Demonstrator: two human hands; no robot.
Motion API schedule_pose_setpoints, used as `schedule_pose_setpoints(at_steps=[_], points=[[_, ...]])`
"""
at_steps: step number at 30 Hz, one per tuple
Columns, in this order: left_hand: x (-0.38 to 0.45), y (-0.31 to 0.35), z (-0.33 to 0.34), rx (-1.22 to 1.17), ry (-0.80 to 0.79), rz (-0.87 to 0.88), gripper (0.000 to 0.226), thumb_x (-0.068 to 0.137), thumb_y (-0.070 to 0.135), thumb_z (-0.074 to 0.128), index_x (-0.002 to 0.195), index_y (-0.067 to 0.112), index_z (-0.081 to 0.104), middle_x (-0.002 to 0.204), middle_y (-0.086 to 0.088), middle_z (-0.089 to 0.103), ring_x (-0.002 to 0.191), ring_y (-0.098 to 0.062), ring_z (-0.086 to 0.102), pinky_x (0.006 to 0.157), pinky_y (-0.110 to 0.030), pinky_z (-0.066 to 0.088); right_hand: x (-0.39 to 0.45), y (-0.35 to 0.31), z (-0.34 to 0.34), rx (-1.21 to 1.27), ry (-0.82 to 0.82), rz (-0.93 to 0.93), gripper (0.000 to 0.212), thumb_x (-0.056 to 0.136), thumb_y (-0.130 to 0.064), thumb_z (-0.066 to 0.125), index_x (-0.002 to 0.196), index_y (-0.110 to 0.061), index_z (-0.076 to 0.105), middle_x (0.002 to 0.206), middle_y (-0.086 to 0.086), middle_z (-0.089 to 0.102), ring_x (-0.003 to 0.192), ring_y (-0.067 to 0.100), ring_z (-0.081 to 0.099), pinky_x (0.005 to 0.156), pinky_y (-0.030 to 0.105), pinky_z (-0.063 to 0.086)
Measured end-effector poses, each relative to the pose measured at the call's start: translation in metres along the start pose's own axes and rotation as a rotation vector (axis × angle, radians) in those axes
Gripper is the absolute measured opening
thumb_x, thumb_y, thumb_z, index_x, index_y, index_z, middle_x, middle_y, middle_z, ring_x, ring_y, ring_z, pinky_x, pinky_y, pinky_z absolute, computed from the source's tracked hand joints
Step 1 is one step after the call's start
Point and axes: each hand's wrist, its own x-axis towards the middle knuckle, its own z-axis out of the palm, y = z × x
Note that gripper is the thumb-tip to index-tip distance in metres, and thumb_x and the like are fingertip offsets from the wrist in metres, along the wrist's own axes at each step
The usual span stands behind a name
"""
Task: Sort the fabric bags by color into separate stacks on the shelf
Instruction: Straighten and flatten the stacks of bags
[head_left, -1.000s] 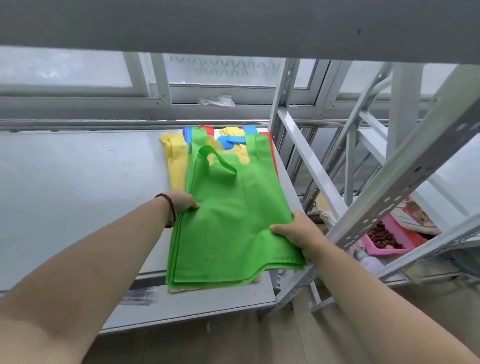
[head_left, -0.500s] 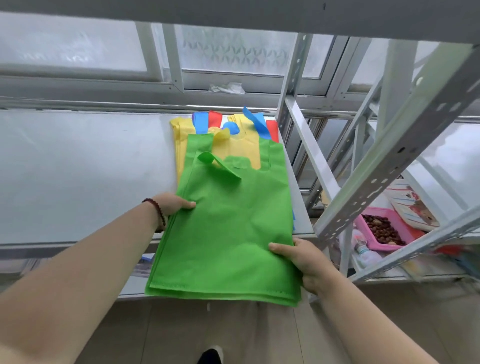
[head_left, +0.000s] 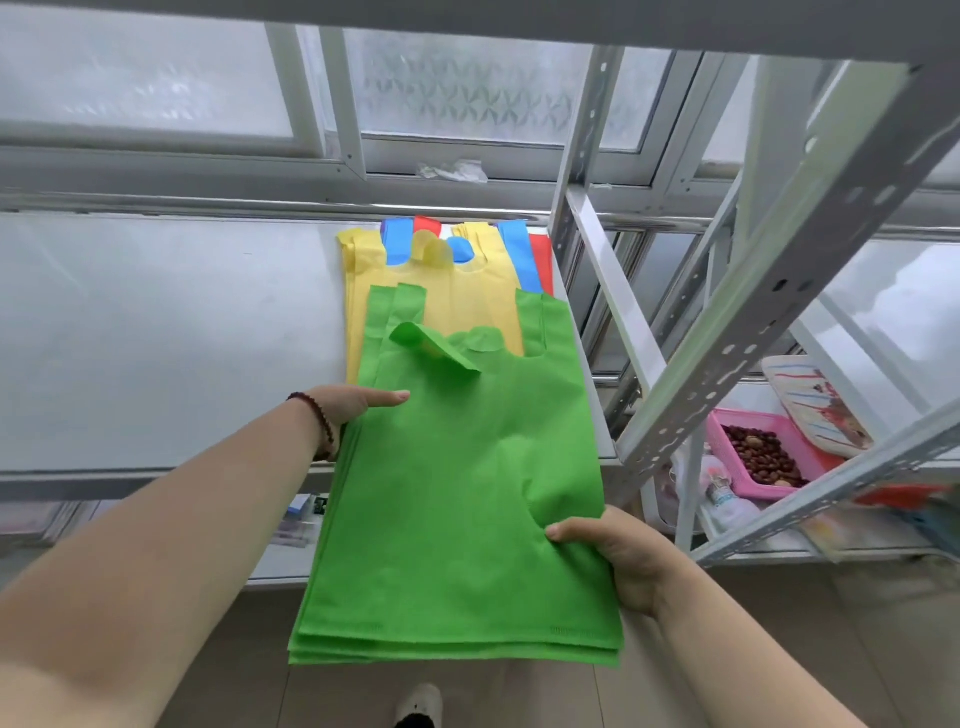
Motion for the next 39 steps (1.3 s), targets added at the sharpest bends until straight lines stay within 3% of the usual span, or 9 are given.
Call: schedule_pose_setpoints(at_steps=[3,6,10,15,18,21,26,33,39], points=[[-0.017,0.01,0.021,0.057,0.041,-0.001,0.08,0.055,0.041,0.084,0.119,0.0,0.056,0.112,-0.019,0.066,0.102,-0.033,0.065,0.094,-0.055,0.048,-0.004,0.002,-0.003,0.006,0.042,-0.016,0.037,0.073,-0.004,0.072,0.109,0.0,0.065,0.099,0.02,0.072,0.079,0.028,0.072,0.064,0.035,0.059],[-0.044,0.019,0.044,0.052,0.111,0.062,0.05,0.083,0.028,0.066,0.119,-0.005,0.053,0.111,-0.021,0.064,0.104,-0.037,0.062,0.094,-0.054,0.048,-0.005,0.006,-0.004,-0.011,0.124,-0.035,0.024,0.082,0.0,0.064,0.106,0.002,0.064,0.086,0.017,0.074,0.07,0.026,0.073,0.058,0.032,0.058],[-0.068,0.004,0.053,-0.133,0.042,0.103,0.017,0.091,0.014,0.05,0.099,0.001,0.056,0.078,-0.014,0.064,0.072,-0.027,0.059,0.094,-0.047,0.046,-0.013,0.016,-0.004,-0.043,0.159,-0.039,0.022,0.081,0.0,0.066,0.104,0.002,0.064,0.087,0.019,0.073,0.071,0.028,0.072,0.058,0.032,0.058],[-0.076,-0.022,0.06,-0.253,-0.13,0.11,0.056,0.058,0.026,0.081,0.104,0.003,0.059,0.087,-0.014,0.068,0.075,-0.025,0.066,0.085,-0.039,0.053,-0.044,0.038,-0.01,-0.088,0.123,-0.045,0.038,0.07,0.001,0.073,0.106,0.002,0.064,0.1,0.023,0.071,0.088,0.034,0.071,0.075,0.041,0.059],[-0.079,-0.029,0.085,-0.16,-0.167,0.101,0.043,0.068,0.019,0.075,0.103,-0.002,0.06,0.082,-0.015,0.072,0.064,-0.023,0.07,0.067,-0.036,0.06,-0.07,0.058,-0.014,-0.077,0.124,-0.044,0.052,0.06,-0.003,0.077,0.109,0.006,0.062,0.103,0.026,0.07,0.093,0.038,0.069,0.08,0.043,0.057],[-0.079,-0.038,0.109,-0.084,-0.197,0.161,0.036,0.082,0.008,0.066,0.115,-0.002,0.058,0.1,-0.018,0.069,0.08,-0.028,0.068,0.073,-0.04,0.058,-0.1,0.086,-0.019,0.008,0.157,-0.08,0.062,0.049,-0.007,0.082,0.108,0.007,0.064,0.105,0.029,0.068,0.093,0.039,0.068,0.075,0.039,0.058],[-0.096,-0.058,0.147,-0.047,-0.332,0.22,0.016,0.09,0.003,0.054,0.106,-0.001,0.06,0.072,-0.008,0.074,0.061,-0.02,0.072,0.055,-0.033,0.06,-0.152,0.136,-0.015,0.135,0.205,-0.118,0.067,0.05,-0.007,0.082,0.112,0.007,0.062,0.11,0.03,0.066,0.099,0.043,0.066,0.076,0.04,0.058],[-0.118,-0.057,0.215,0.001,-0.55,0.279,0.02,0.088,0.007,0.058,0.108,0.005,0.061,0.087,-0.01,0.074,0.077,-0.025,0.071,0.075,-0.042,0.059,-0.221,0.191,0.0,0.285,0.409,-0.249,0.076,0.05,-0.007,0.083,0.12,0.005,0.055,0.113,0.031,0.064,0.101,0.046,0.064,0.078,0.044,0.058],[-0.152,-0.055,0.297,0.156,-0.81,0.302,0.018,0.083,-0.008,0.058,0.093,0.005,0.065,0.082,-0.011,0.073,0.067,-0.024,0.072,0.069,-0.042,0.059,-0.282,0.225,-0.001,0.443,0.627,-0.358,0.095,0.032,-0.012,0.095,0.117,0.001,0.055,0.109,0.03,0.066,0.095,0.044,0.067,0.068,0.042,0.059]])
